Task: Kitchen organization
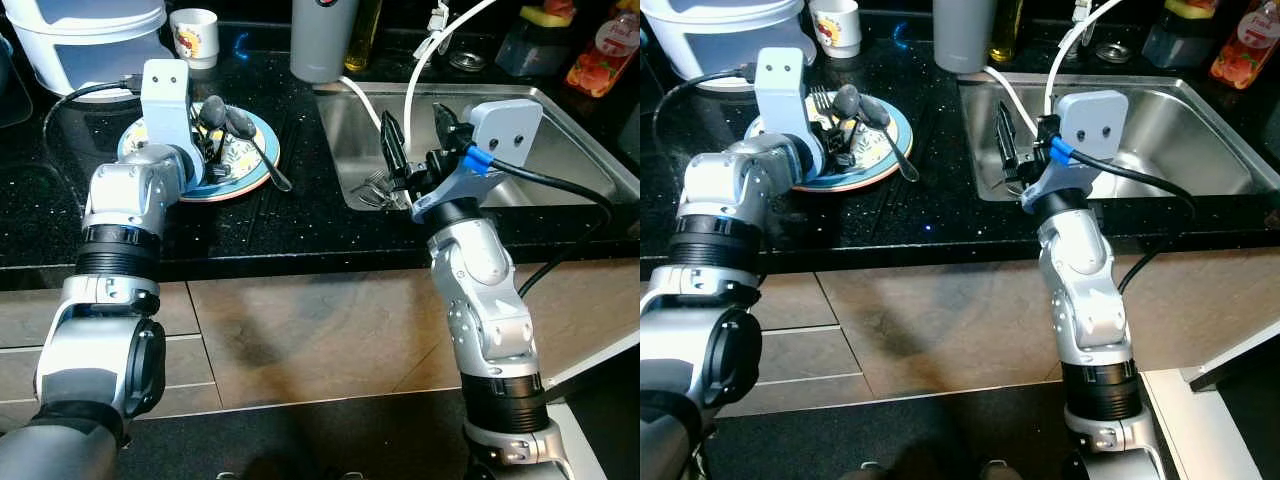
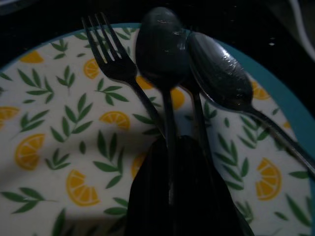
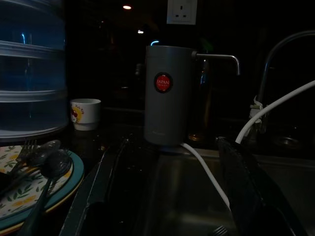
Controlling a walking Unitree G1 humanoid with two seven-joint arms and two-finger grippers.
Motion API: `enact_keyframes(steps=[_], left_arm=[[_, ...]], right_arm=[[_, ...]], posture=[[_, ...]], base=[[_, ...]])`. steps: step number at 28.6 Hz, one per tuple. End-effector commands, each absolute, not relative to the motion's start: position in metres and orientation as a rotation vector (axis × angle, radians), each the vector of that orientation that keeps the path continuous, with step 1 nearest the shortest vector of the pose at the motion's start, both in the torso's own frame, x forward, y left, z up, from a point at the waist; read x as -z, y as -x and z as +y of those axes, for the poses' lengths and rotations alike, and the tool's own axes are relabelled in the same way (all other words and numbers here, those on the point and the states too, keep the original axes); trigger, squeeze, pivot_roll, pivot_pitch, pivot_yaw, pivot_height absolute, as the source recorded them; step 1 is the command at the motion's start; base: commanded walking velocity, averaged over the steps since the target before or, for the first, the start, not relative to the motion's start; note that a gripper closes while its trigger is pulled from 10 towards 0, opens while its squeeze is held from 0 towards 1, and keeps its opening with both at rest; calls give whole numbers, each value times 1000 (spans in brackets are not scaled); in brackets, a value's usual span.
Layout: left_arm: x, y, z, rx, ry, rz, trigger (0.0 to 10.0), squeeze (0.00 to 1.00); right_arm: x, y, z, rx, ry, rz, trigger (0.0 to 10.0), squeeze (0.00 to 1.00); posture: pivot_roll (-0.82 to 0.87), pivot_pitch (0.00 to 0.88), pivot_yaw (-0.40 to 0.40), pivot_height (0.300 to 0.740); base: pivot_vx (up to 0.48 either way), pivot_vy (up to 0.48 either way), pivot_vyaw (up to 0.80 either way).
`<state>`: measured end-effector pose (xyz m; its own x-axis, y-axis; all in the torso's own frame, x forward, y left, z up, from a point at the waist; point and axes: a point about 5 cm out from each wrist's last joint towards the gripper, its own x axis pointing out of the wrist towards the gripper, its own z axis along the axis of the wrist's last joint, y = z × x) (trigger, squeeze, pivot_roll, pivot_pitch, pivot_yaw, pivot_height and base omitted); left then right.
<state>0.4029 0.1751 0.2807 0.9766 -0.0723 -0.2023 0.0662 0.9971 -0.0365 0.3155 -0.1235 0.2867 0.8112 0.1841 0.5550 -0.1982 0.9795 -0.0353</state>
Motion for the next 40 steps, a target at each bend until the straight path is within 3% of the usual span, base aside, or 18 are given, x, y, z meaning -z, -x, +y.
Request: enact_keyframes(steps=[1,6,11,12,18,22,25,27,28,29,31,32,38,39,40], left_arm=[[-253,-403,177,58,39,328,0,0],[-260,-404,179,39,50,296,0,0],[-288,-405,183,4,39,124,0,0],[-302,-404,183,-6,12,29,10000,0],[-345,-386,171,58,-21,-286,10000,0],[-354,-375,157,138,-45,-374,10000,0],[-352,-370,144,219,-72,-409,10000,0],[-346,-359,123,393,-61,-425,10000,0],[-346,-359,123,393,-61,-425,10000,0],[-340,-341,100,620,-35,-437,10000,0],[-339,-336,95,681,-33,-439,10000,0],[-334,-319,82,832,-48,-459,10000,0],[-331,-305,74,951,-37,-475,10000,0],[-330,-304,73,971,-39,-475,10000,0],[-327,-303,71,989,-45,-473,10000,0]], right_arm=[[-291,-315,-129,-185,-22,-609,10000,0],[-293,-316,-131,-180,-19,-614,10000,0],[-294,-317,-132,-175,-14,-621,10000,0],[-295,-317,-132,-174,-13,-625,10000,0],[-298,-317,-135,-168,-15,-637,10000,0],[-302,-318,-137,-169,-38,-648,10000,0],[-306,-320,-138,-192,-148,-642,10000,0],[-311,-319,-136,-280,-271,-622,10000,0],[-311,-319,-136,-280,-271,-622,10000,0],[-316,-314,-130,-394,-380,-616,10000,0],[-318,-312,-129,-428,-410,-615,10000,0],[-319,-304,-120,-572,-472,-603,10000,0],[-314,-297,-110,-676,-450,-568,10000,0],[-312,-297,-109,-696,-486,-550,10000,0],[-312,-294,-108,-764,-628,-516,10000,0]], posture=[[118,171,-48,740],[113,150,-48,740],[106,119,-51,740],[104,107,-53,740],[100,74,-61,740],[101,54,-65,740],[102,38,-69,740],[98,23,-70,740],[98,23,-70,740],[96,16,-69,740],[96,16,-69,740],[88,3,-67,740],[86,0,-66,740],[86,0,-66,740],[84,0,-65,740]], base=[[0,0,0],[0,0,0],[0,0,0],[0,0,0],[0,0,0],[0,0,0],[0,0,0],[0,0,0],[0,0,0],[0,0,0],[0,0,0],[0,0,0],[0,0,0],[0,0,0],[0,0,0]])
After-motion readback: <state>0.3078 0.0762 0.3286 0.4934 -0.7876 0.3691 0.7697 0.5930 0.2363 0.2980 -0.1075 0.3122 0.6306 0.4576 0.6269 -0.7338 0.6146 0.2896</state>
